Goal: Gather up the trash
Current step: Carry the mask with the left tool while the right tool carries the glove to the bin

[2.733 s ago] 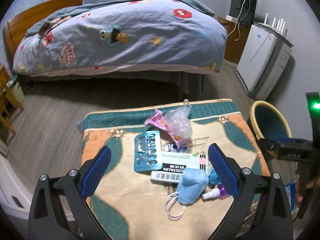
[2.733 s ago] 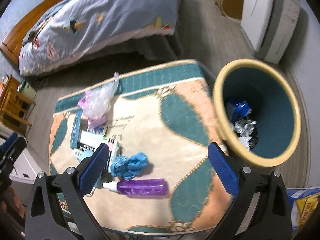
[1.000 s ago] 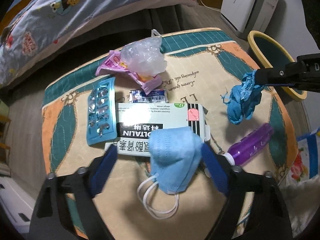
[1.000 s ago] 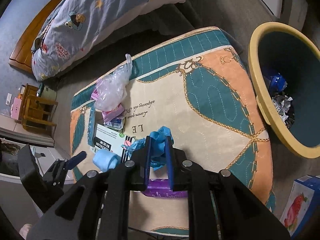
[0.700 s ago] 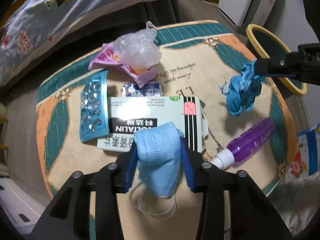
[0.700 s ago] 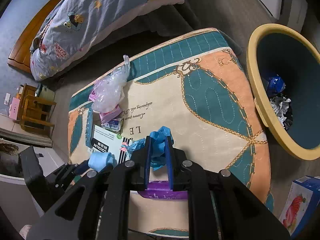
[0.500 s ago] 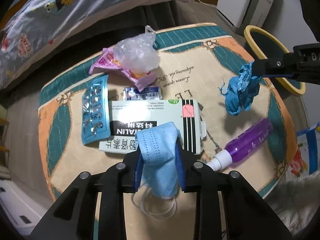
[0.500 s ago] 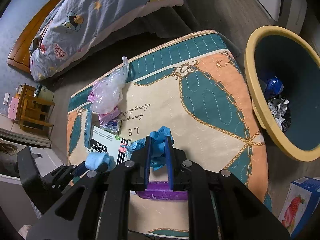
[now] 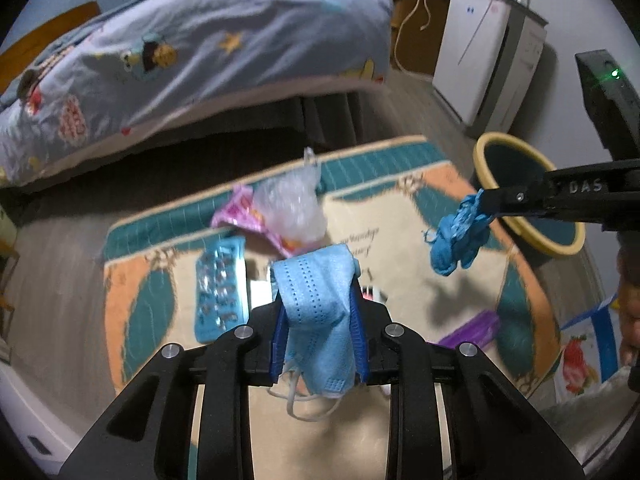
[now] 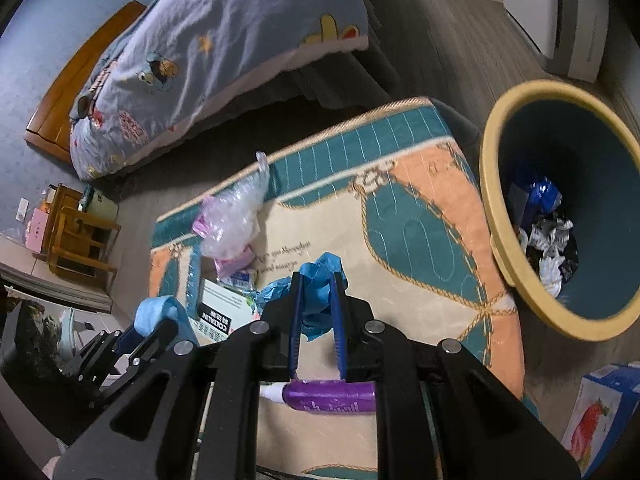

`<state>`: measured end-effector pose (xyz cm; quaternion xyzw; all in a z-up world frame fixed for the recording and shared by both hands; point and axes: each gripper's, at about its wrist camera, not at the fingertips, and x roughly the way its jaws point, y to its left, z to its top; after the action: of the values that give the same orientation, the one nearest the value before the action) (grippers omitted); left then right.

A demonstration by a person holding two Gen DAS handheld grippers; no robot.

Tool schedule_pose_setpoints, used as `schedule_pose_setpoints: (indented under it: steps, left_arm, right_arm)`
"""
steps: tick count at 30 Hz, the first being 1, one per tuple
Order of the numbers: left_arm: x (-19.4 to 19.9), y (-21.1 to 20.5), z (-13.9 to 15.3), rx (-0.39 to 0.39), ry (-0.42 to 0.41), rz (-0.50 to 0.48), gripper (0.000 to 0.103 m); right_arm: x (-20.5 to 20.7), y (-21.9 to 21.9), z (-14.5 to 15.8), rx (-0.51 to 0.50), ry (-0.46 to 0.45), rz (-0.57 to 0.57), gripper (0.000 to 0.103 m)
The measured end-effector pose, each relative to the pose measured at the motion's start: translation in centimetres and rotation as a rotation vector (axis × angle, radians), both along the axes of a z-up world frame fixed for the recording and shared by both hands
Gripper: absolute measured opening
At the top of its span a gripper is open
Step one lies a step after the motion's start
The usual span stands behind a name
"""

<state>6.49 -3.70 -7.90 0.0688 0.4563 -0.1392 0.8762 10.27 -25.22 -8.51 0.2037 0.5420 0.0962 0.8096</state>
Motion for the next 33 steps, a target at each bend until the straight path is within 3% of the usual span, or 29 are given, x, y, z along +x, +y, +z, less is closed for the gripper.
schedule_pose_setpoints:
  steps: [9,16,21,26,33]
  left_arm:
    - [1.6,-1.0,2.2,-0.073,-0.058,0.006,0.028]
    - [2.7,-4.2,3.6,-0.104,-0.099,-0.047,0.028]
    - [3.2,-6.8,5.2,-0.159,-0.125,-0.085,0.028]
    - [3.3,-10.9,6.2,-0.153,-0.153,-0.175,0.028]
    - [5.2,-17.1,5.0,-0.187,-0.091,-0.275,0.028]
  right_arm:
    - [1.0,-2.4,1.4,0.02,-0.047,-0.032,0.013]
    - [1.4,-7.0,2.8,-0.007,-0.095,-0.114,0.013]
    - [1.2,-12.3,4.7,-0.106,-0.159,-0.211,0.013]
    - [0.7,-17.1,5.4,-0.217,-0.178,-0.294,0.013]
    - [0.6,-21.6,3.1,-0.289,-0.107,-0.374,0.013]
